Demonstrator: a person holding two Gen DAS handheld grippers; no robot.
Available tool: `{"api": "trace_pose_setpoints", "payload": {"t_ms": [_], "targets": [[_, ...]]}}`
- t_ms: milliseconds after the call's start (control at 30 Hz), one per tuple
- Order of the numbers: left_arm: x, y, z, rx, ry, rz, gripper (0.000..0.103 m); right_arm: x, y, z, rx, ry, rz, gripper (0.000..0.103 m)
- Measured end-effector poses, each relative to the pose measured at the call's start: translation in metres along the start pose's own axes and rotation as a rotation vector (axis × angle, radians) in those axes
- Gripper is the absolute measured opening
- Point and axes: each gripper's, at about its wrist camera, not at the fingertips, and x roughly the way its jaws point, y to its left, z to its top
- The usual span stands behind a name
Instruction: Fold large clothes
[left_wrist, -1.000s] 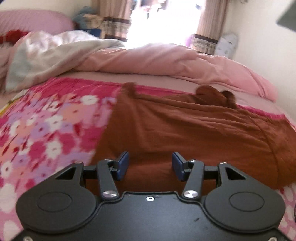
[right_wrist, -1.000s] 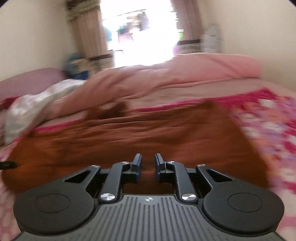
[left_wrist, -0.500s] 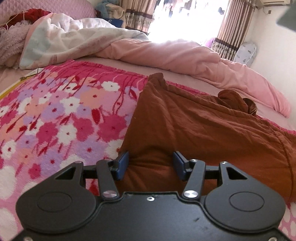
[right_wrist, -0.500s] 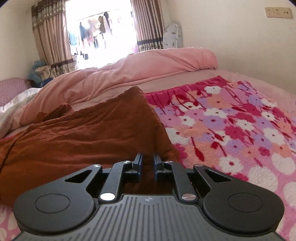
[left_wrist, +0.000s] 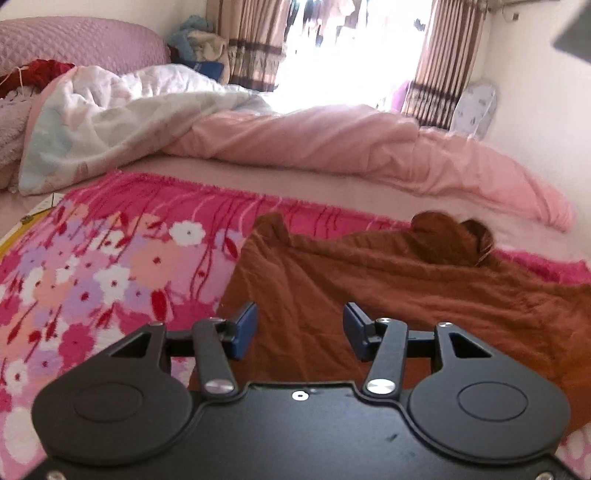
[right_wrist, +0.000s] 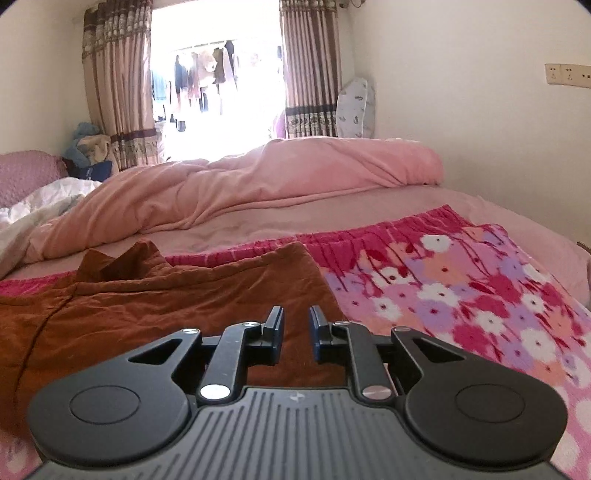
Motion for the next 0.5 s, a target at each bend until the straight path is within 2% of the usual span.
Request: {"api": "trace_pose_setpoints", "payload": {"t_ms": [233, 500], "targets": [[0.036, 0.007, -0.013, 0.020, 0.065, 0.011, 0.053, 0.043, -0.009, -0.014, 0.053, 0.090, -0.029, 0.019], [0.046, 0.008, -0.011, 0.044, 0.078, 0.021, 0.054, 0.046, -0.010, -0.021, 0.042, 0.098, -0.029, 0.019]]}}
